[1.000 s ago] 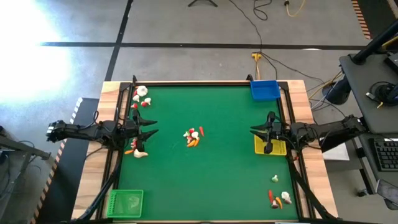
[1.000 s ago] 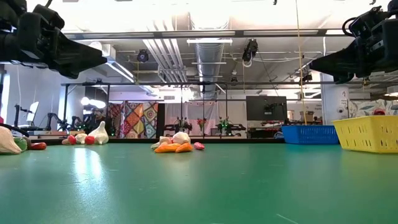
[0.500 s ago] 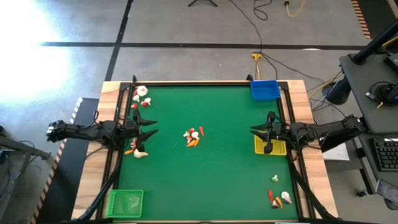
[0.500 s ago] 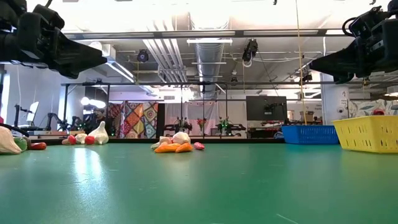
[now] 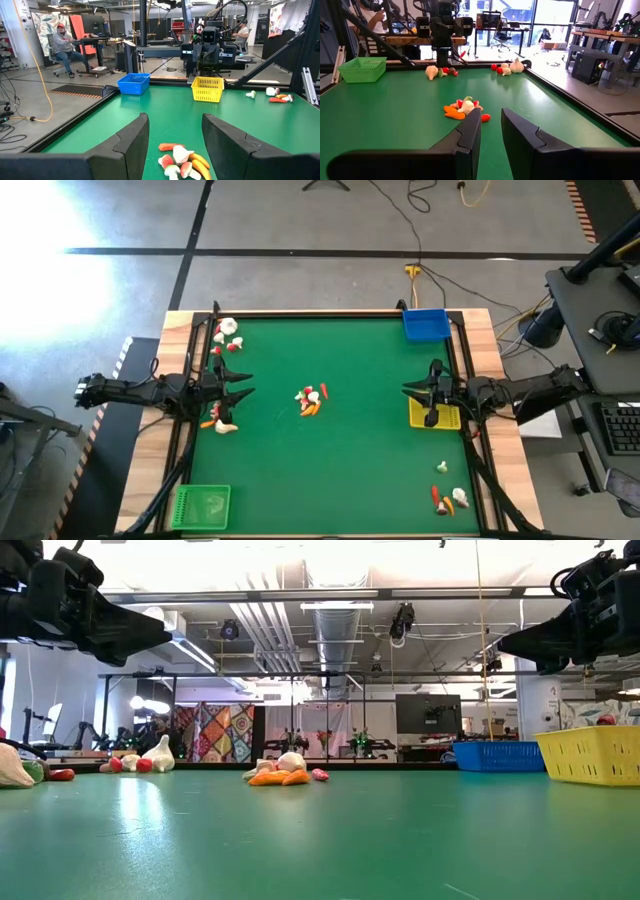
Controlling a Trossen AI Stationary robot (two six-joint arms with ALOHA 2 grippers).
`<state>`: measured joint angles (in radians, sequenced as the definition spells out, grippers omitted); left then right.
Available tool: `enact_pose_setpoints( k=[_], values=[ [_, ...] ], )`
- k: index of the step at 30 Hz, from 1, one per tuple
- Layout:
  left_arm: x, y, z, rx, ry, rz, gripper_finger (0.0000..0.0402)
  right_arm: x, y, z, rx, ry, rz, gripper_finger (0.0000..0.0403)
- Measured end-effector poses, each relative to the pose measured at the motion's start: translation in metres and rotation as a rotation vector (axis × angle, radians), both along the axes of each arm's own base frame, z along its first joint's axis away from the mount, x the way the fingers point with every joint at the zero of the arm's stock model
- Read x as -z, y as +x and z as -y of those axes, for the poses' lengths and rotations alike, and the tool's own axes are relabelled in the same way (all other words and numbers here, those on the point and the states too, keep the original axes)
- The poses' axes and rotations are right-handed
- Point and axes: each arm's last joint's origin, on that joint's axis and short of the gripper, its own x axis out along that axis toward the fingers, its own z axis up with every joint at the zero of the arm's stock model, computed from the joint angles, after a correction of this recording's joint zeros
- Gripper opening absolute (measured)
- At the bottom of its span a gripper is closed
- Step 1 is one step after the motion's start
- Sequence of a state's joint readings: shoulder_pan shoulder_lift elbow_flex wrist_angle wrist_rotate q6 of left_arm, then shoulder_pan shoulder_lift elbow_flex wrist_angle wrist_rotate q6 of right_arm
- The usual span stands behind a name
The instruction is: Sort produce into baskets
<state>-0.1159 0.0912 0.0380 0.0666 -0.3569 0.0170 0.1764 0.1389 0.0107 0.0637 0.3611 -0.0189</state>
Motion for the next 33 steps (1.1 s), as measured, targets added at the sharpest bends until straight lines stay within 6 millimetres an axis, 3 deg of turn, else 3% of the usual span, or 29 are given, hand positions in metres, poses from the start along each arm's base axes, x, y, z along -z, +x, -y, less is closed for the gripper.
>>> enact_pose_setpoints(
  k=[24, 29, 33],
  values=[
    [0.0000, 0.0000, 0.0000, 0.000, 0.003, -0.001, 0.0166, 0.0000, 0.0000, 0.0000, 0.000, 0.000, 0.000, 0.0068],
    [-0.0049, -0.0019, -0.0051, -0.194, 0.334, -0.068, 0.0166, 0.0000, 0.0000, 0.0000, 0.000, 0.000, 0.000, 0.0068],
    [-0.0059, -0.0040, -0.0088, -0.340, 0.412, -0.124, 0.0166, 0.0000, 0.0000, 0.0000, 0.000, 0.000, 0.000, 0.0068]
  ],
)
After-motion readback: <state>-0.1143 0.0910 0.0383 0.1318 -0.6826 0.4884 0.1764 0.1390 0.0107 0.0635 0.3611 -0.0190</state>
